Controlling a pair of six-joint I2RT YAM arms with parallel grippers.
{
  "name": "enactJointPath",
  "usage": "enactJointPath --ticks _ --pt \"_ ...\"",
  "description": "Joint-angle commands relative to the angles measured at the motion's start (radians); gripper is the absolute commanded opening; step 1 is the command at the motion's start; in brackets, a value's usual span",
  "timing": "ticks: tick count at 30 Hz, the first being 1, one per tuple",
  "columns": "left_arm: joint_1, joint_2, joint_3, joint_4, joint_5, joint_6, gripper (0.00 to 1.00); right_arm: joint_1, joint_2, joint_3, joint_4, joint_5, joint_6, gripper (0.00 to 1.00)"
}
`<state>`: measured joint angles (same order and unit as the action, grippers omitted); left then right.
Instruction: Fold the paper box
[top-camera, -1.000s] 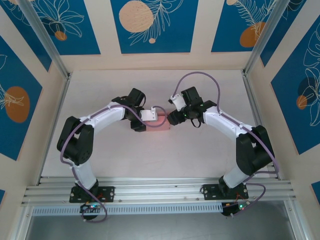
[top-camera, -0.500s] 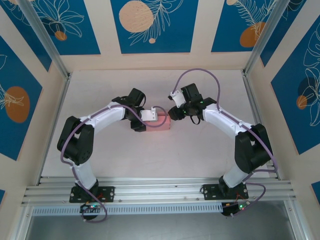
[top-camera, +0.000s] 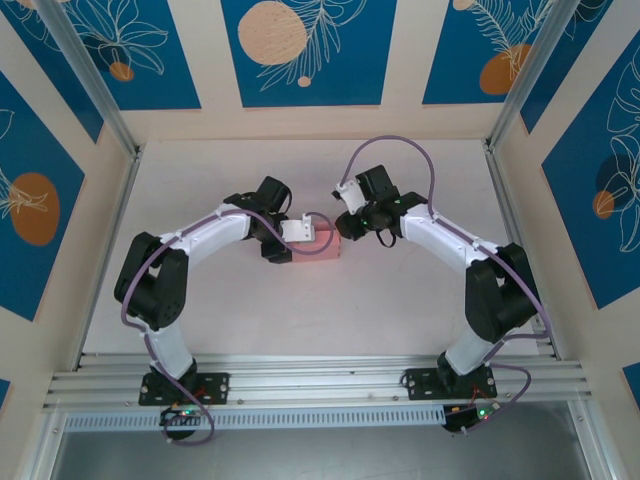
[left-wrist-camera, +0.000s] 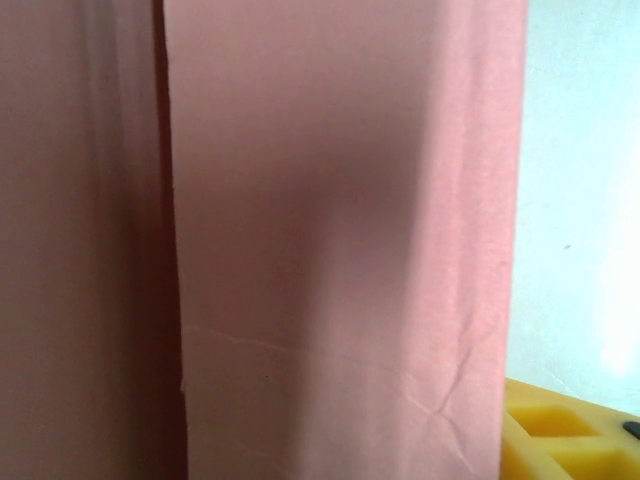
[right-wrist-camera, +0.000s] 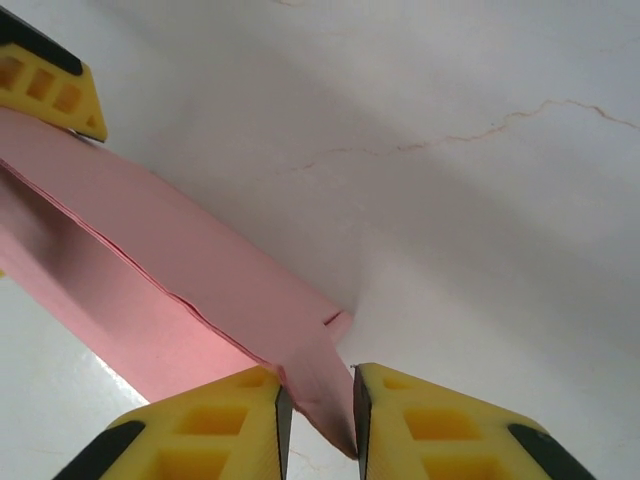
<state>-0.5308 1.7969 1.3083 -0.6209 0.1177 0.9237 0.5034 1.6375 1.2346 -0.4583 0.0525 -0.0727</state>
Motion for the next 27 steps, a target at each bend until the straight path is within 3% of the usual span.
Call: enactJointPath --ticks 1,8,12,17,24,27 --pt "0.012 0.019 0.031 -0.018 -0.013 -0.010 0.58 0.036 -0.003 0.041 -0.046 0.040 0.045 0.25" --pt "0.012 0.036 0.051 -0.034 -0.015 -0.026 0.58 0.066 0.000 0.048 -0.074 0.101 0.087 0.19" --pt "0.012 0.035 0.051 -0.033 -0.018 -0.026 0.58 0.062 -0.001 0.030 -0.066 0.136 0.096 0.27" --pt "0.012 0.034 0.048 -0.033 -0.017 -0.026 0.58 0.052 0.012 0.025 -0.056 0.134 0.100 0.27" --pt "0.012 0.032 0.043 -0.029 -0.026 -0.028 0.58 0.051 0.019 0.048 -0.061 0.113 0.140 0.10" --pt "0.012 0.032 0.045 -0.028 -0.024 -0.029 0.58 0.055 0.019 0.060 -0.069 0.095 0.194 0.07"
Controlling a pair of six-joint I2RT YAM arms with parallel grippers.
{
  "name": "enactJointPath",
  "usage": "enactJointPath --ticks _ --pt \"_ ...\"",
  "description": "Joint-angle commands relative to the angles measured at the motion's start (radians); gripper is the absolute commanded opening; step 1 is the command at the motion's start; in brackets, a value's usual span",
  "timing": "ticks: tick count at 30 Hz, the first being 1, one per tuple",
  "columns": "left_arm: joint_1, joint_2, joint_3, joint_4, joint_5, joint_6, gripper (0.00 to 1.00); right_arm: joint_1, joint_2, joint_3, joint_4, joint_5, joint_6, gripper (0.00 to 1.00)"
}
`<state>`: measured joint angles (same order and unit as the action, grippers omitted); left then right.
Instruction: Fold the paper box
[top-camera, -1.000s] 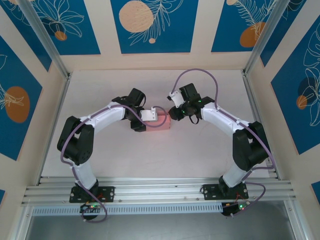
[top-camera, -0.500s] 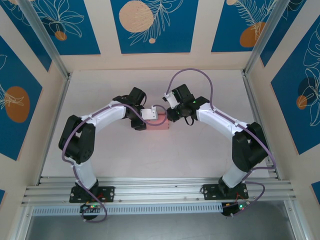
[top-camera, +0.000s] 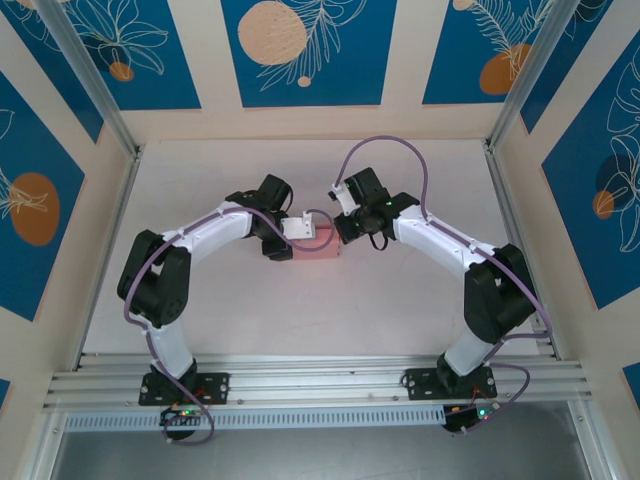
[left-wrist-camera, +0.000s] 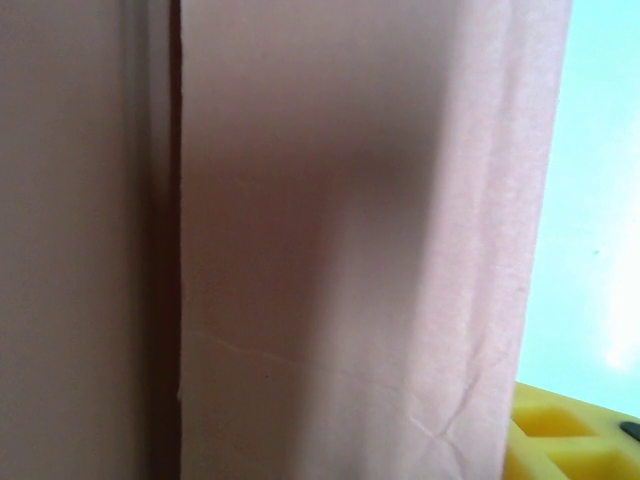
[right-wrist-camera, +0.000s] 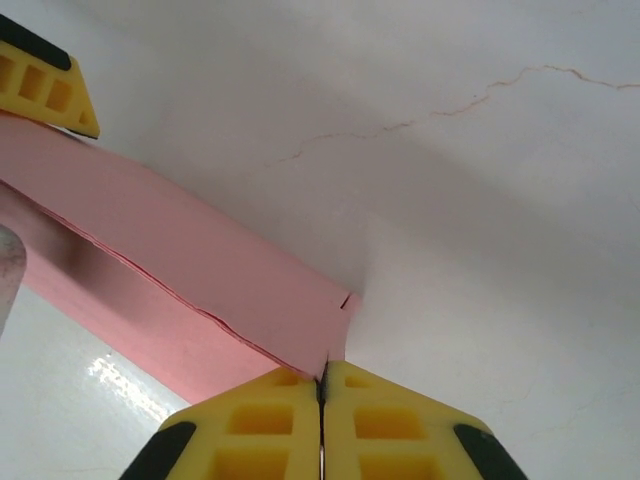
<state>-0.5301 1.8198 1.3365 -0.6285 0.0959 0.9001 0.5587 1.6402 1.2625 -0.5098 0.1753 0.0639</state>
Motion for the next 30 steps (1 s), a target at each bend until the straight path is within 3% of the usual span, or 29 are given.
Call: enactJointPath --ticks 1,16,24,27,30 --pt "0.012 0.009 0.016 -0.019 -0.002 -0.007 0.58 -0.002 0.018 0.036 -0.018 -0.040 0.085 0.07" --pt "0.010 0.021 0.023 -0.028 -0.018 -0.012 0.57 0.020 0.071 0.170 -0.144 -0.046 0.233 0.08" --pt "0.008 0.033 0.033 -0.034 -0.042 -0.015 0.56 0.017 0.119 0.247 -0.209 -0.132 0.312 0.07" --pt "0.004 0.039 0.039 -0.037 -0.065 -0.020 0.49 0.011 0.135 0.271 -0.226 -0.174 0.345 0.07" --pt "0.002 0.042 0.040 -0.037 -0.079 -0.023 0.48 0.000 0.140 0.276 -0.232 -0.206 0.378 0.07"
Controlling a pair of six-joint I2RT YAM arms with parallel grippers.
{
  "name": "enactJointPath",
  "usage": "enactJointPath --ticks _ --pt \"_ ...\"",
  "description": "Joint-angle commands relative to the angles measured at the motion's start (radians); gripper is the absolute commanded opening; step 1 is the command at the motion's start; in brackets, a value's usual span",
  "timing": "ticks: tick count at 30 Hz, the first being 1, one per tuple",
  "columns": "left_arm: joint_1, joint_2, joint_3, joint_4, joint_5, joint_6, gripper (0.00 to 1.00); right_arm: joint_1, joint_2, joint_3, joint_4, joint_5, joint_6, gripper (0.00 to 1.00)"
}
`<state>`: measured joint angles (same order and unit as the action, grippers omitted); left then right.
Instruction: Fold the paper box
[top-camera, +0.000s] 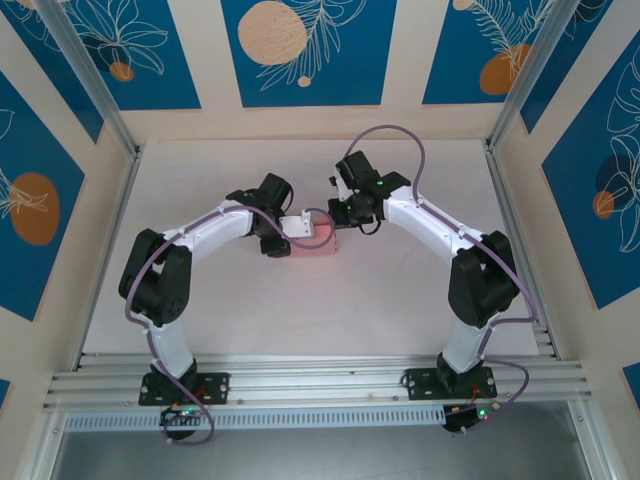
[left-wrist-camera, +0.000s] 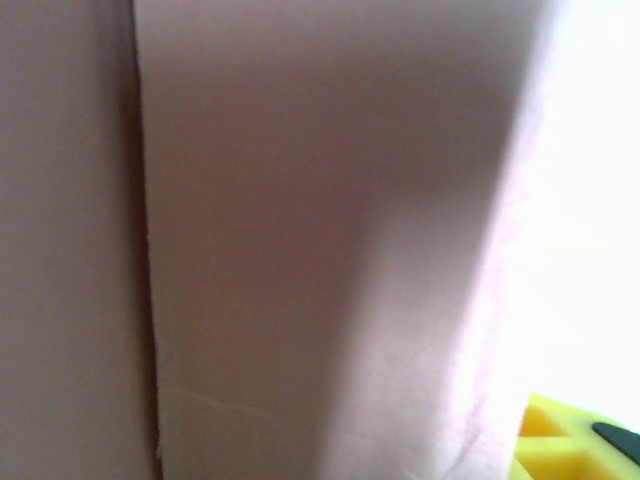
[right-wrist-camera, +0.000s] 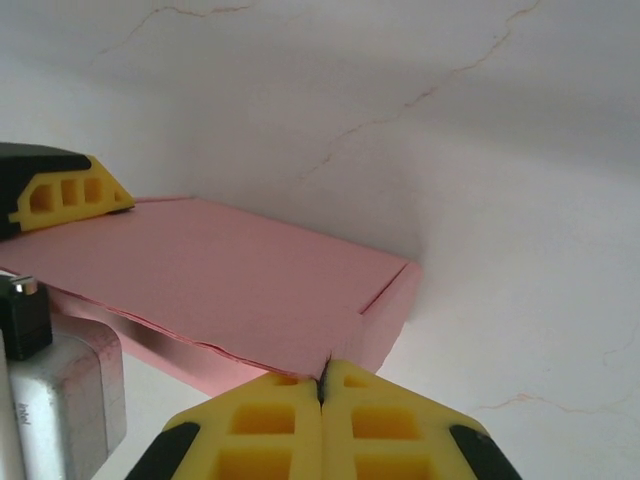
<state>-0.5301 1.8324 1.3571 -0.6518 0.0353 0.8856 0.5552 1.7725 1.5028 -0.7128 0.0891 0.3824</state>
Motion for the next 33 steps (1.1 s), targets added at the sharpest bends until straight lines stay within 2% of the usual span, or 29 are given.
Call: enactJointPath --ticks 1,10,33 --pt "0.002 0.030 0.020 -0.014 -0.020 -0.010 0.48 -0.001 0.007 0.037 -0.031 -0.131 0.071 0.07" --pt "-0.002 0.036 0.028 -0.023 -0.031 -0.010 0.48 -0.024 0.019 0.065 -0.058 -0.183 0.111 0.08" --pt "-0.008 0.068 0.053 -0.043 -0.042 -0.022 0.48 -0.029 0.074 0.087 -0.036 -0.208 0.168 0.08"
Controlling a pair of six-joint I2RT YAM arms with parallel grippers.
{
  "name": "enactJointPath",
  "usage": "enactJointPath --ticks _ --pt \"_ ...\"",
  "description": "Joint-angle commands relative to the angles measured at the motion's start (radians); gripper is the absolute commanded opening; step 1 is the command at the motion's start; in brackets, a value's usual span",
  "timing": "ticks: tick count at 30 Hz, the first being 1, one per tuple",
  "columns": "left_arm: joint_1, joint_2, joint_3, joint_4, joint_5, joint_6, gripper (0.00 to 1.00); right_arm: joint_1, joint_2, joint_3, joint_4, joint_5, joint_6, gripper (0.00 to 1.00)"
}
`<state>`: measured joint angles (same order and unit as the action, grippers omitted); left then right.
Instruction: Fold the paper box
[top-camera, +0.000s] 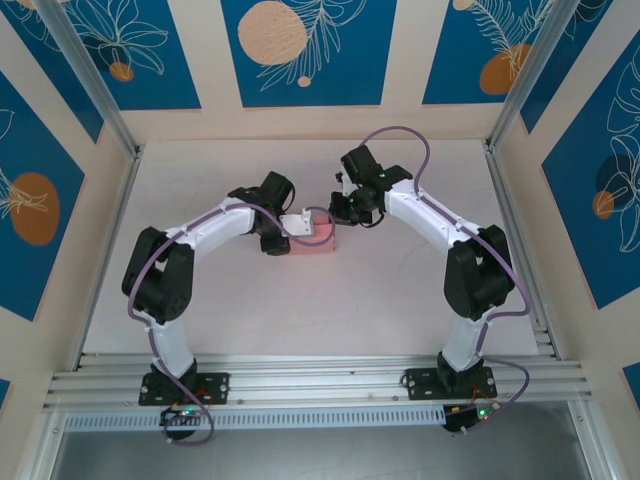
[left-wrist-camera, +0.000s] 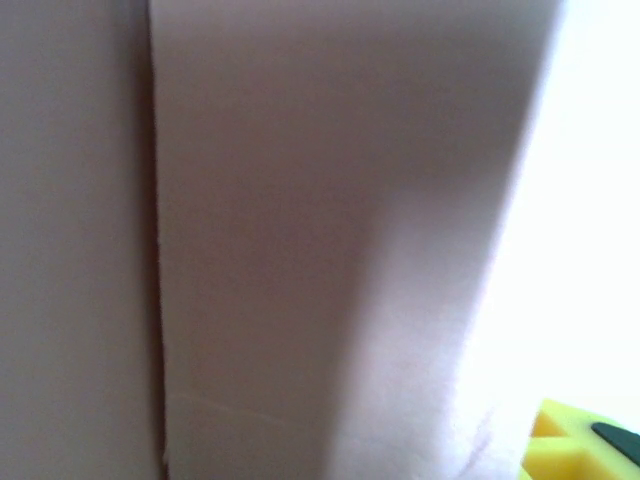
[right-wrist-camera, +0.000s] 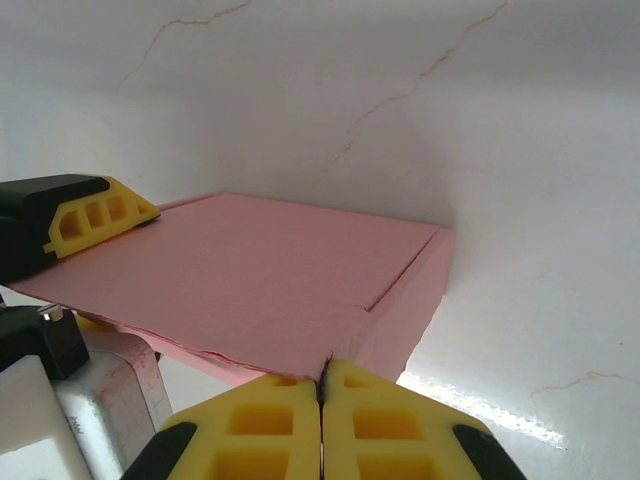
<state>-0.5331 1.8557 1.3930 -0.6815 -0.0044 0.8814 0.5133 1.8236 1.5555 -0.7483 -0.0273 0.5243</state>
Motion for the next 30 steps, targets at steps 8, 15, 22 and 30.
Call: enactJointPath --ticks 8,15,22,30 --pt "-0.005 0.056 0.020 -0.016 -0.006 -0.018 0.49 0.017 0.054 0.089 -0.028 -0.087 0.014 0.09" --pt "-0.005 0.065 0.024 -0.021 -0.005 -0.019 0.49 0.017 0.063 0.100 -0.027 -0.102 0.017 0.10" --pt "-0.004 0.069 0.030 -0.029 -0.011 -0.017 0.49 0.037 0.068 0.109 -0.089 0.028 -0.019 0.17" --pt "-0.003 0.076 0.046 -0.043 -0.011 -0.025 0.49 0.056 0.061 0.090 -0.120 0.143 -0.034 0.26"
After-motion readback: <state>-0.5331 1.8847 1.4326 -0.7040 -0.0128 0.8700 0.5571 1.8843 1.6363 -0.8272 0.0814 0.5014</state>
